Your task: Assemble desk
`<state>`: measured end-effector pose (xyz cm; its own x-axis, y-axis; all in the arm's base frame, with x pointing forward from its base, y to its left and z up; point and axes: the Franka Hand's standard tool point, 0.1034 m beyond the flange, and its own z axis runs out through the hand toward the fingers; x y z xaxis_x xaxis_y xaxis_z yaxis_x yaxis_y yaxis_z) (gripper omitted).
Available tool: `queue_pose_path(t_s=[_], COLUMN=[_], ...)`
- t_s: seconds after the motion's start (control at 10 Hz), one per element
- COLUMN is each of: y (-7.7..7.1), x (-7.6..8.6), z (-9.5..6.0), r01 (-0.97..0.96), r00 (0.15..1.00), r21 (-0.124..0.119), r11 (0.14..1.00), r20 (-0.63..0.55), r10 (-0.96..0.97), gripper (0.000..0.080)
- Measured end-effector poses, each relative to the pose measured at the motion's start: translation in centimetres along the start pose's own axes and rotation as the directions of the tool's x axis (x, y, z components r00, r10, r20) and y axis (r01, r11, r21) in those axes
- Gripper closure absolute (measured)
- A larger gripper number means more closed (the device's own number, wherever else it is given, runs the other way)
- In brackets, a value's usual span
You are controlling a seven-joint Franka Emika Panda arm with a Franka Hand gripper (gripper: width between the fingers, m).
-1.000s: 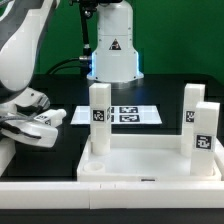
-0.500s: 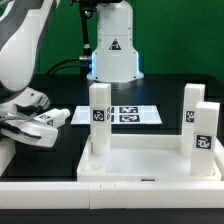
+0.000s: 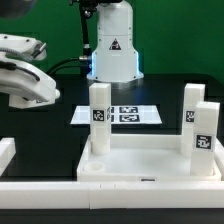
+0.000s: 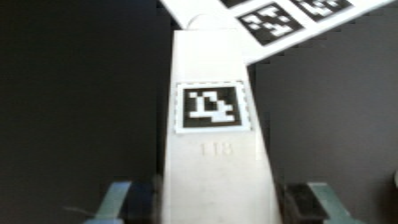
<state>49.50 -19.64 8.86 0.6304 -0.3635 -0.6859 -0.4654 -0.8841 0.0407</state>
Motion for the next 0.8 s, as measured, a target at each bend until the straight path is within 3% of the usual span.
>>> queue_pose_path(t_s=[0.2, 0.3, 0.4, 0.5, 0.6, 0.8], y=[-0.3, -0.8, -2.6, -3.6, -3.8, -3.8], x=[-0.1, 0.5, 0.0, 0.2, 0.7, 1.0], z=[-0.1, -0.8, -4.0, -6.7, -6.9, -6.8], r01=[0.009, 0.017, 0.054, 0.139, 0.151, 0.141], r00=[0.993, 0.980, 0.954, 0.899, 0.862, 0.788], r21=[0.008, 0.007, 0.007, -0.024, -0.045, -0.051], r11=[1.000, 1.000, 0.998, 0.990, 0.988, 0.989], r20=[-0.116, -0.196, -0.294, -0.416, -0.483, -0.598], r10=[-0.008, -0.015, -0.050, -0.136, -0.154, -0.144], gripper=[0.0514, 0.0514, 0.0514, 0.0514, 0.0514, 0.0514])
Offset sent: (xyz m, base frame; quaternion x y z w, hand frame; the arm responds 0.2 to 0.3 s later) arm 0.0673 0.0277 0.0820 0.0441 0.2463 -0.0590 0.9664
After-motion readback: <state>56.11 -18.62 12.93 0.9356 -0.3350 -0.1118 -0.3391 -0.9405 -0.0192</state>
